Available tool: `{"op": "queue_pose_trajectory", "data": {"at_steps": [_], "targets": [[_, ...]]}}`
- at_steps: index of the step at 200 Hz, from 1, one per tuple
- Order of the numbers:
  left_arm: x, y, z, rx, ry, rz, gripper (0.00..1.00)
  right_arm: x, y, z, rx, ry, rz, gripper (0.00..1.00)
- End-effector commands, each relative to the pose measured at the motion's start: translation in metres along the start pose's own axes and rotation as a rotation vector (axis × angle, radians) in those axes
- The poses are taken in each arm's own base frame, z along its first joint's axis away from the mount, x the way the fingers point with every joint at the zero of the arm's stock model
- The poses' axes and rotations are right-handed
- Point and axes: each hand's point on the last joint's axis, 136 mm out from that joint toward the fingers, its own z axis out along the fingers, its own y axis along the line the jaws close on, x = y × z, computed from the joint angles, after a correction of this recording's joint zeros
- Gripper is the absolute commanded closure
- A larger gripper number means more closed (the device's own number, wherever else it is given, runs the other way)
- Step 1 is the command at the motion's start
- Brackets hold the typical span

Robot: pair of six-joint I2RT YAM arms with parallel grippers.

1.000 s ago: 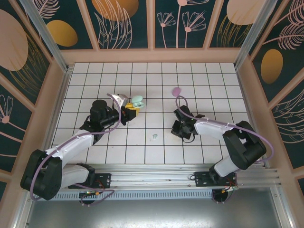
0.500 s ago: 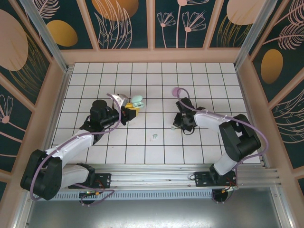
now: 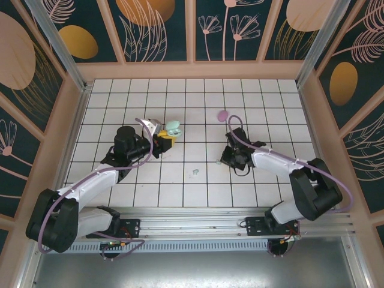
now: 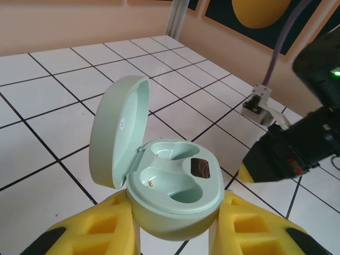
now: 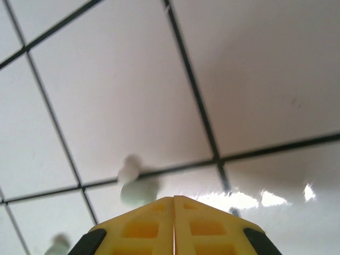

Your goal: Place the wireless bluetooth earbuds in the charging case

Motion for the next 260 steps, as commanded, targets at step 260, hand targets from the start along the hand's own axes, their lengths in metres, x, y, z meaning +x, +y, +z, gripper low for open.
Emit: {"op": "queue_pose_trajectory", "data": {"at_steps": [260], "targets": [[-0.019, -0.007, 0.007, 0.022, -0.024, 0.029, 0.95, -0.054, 0.013, 0.027, 0.006, 0.028, -0.018, 0.97]]}}
